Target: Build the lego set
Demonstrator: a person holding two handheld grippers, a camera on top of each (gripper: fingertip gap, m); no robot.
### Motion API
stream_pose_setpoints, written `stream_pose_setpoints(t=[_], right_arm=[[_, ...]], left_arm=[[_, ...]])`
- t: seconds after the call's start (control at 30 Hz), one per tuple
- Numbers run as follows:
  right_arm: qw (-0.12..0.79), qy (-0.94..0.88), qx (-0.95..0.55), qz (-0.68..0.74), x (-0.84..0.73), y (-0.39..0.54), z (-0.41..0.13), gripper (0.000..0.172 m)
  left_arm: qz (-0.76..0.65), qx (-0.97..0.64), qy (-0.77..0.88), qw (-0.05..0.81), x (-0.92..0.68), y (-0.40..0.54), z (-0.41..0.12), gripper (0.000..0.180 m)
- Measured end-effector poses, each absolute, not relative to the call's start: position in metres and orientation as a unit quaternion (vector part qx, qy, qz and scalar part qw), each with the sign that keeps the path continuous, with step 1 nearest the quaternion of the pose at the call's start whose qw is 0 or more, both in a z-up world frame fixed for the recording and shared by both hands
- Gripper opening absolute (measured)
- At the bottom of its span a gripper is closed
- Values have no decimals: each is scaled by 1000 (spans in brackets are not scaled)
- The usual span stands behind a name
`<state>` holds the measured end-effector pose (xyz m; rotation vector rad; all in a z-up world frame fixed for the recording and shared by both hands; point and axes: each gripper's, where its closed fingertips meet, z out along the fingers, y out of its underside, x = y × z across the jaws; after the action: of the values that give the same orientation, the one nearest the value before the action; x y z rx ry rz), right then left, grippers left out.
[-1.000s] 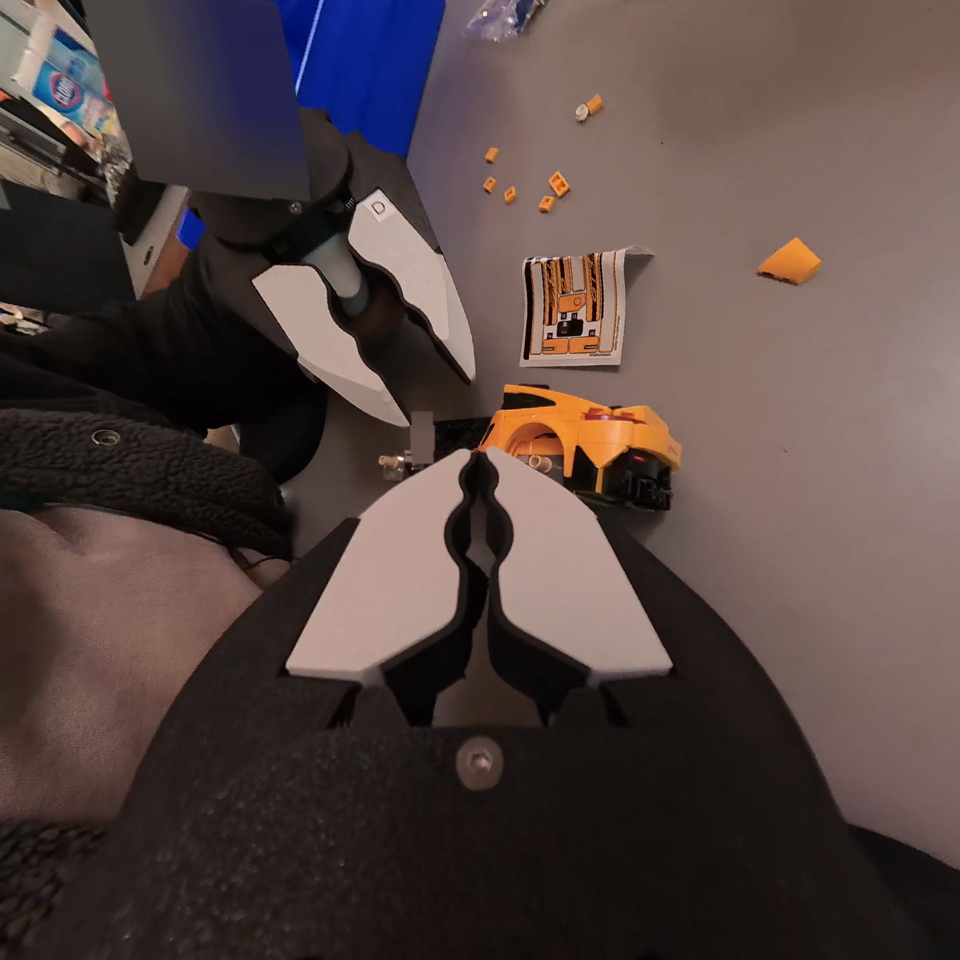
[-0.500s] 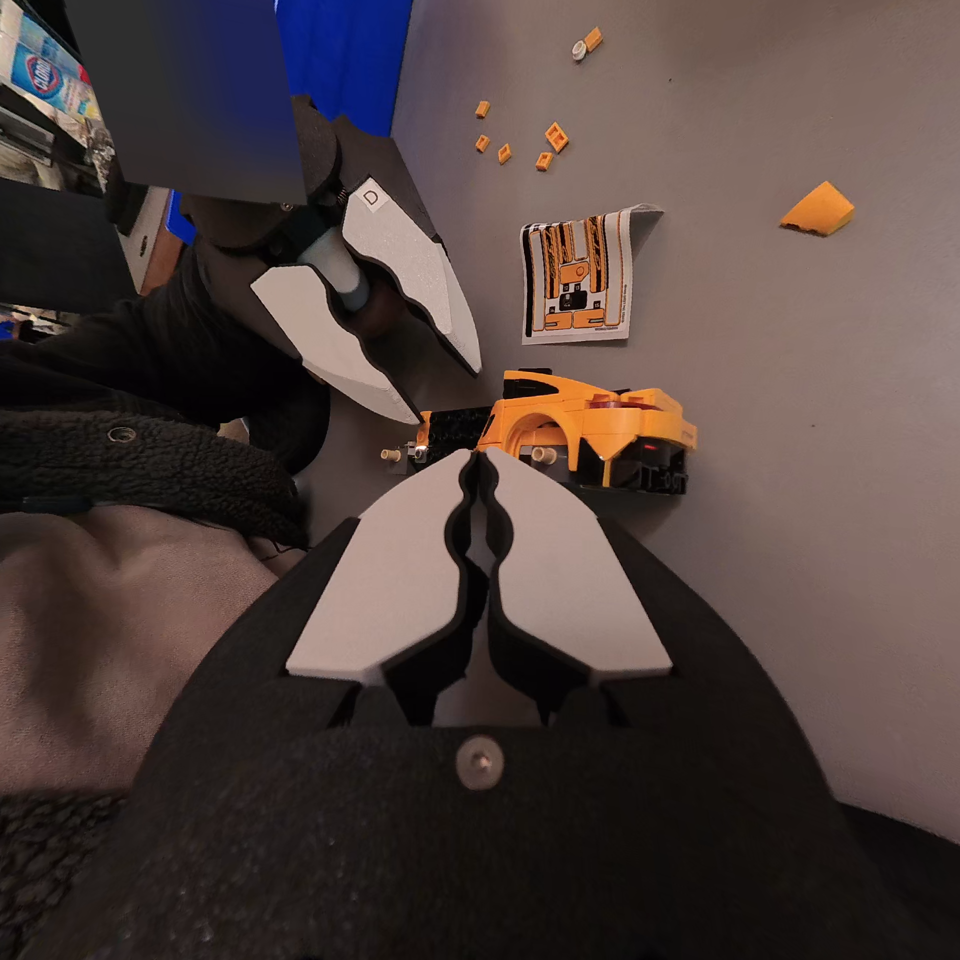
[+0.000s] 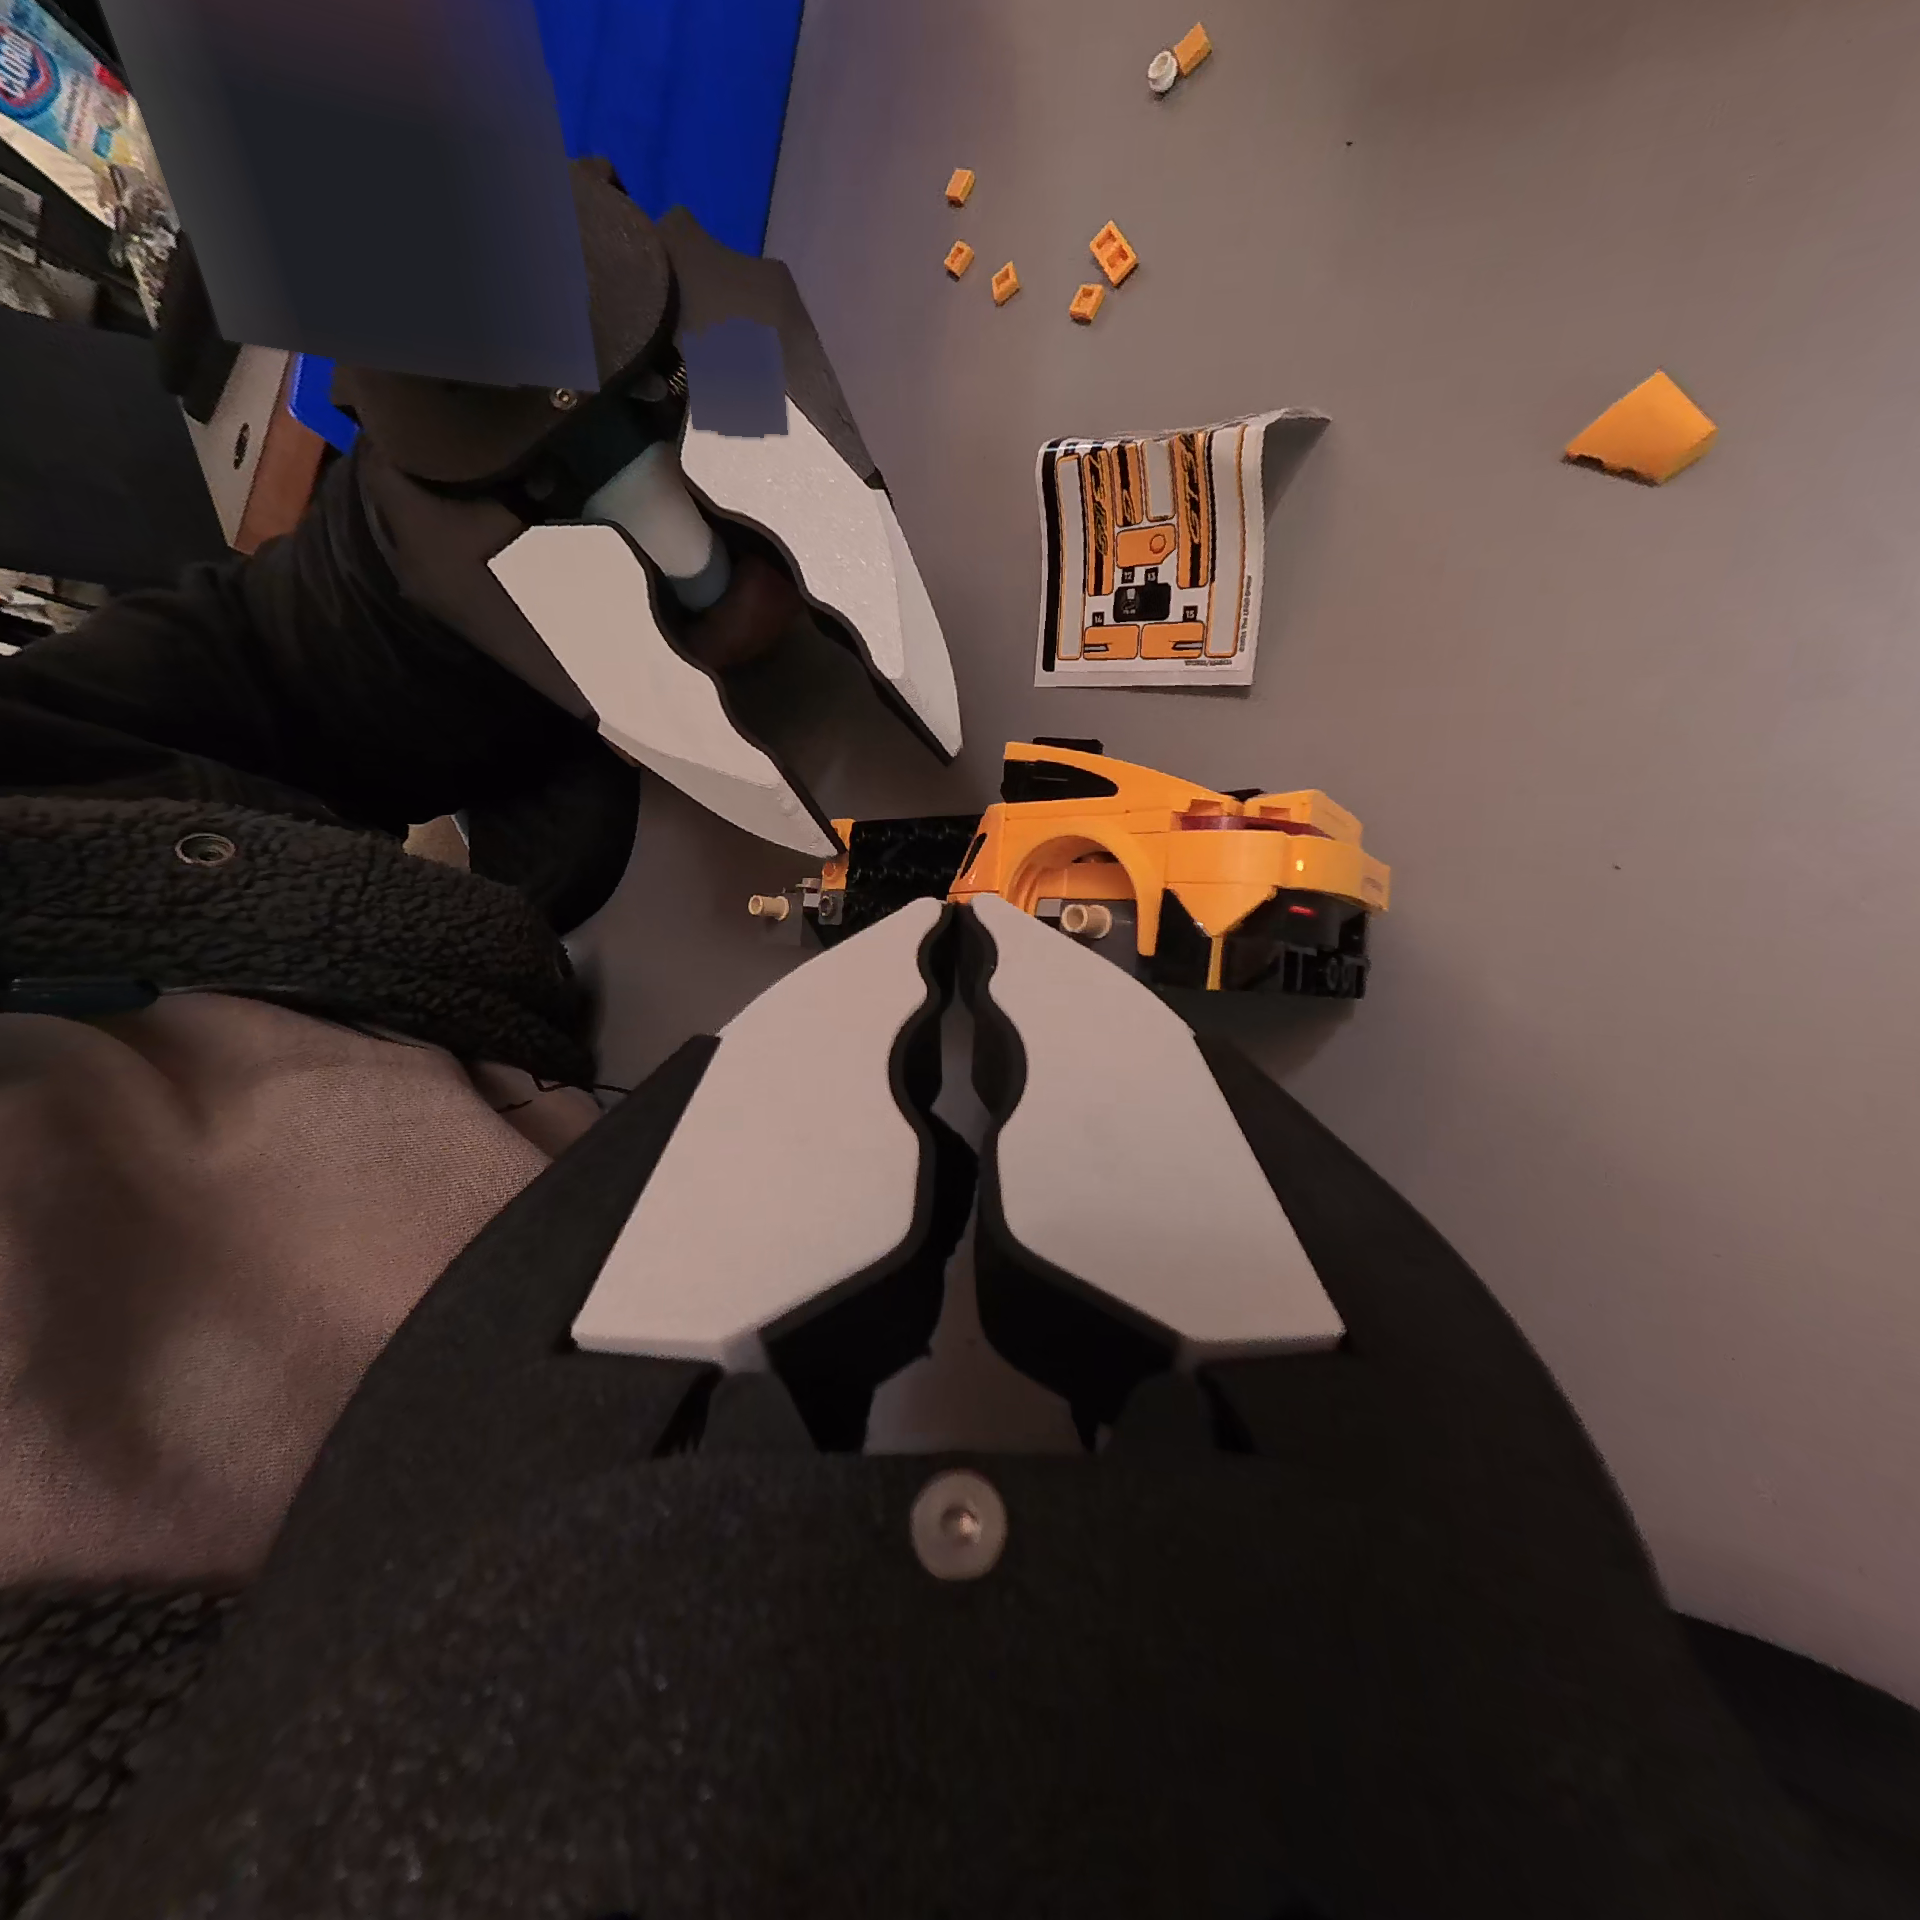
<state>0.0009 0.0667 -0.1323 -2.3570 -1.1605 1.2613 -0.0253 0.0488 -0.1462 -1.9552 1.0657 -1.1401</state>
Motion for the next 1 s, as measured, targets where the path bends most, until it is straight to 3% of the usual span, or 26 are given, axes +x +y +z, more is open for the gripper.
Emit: stream_pose_setpoints(t=[1.0], right_arm=[[106, -446, -762, 457, -3, 46, -126, 0]], left_arm=[[-419, -746, 406, 322, -19, 48, -147, 29]])
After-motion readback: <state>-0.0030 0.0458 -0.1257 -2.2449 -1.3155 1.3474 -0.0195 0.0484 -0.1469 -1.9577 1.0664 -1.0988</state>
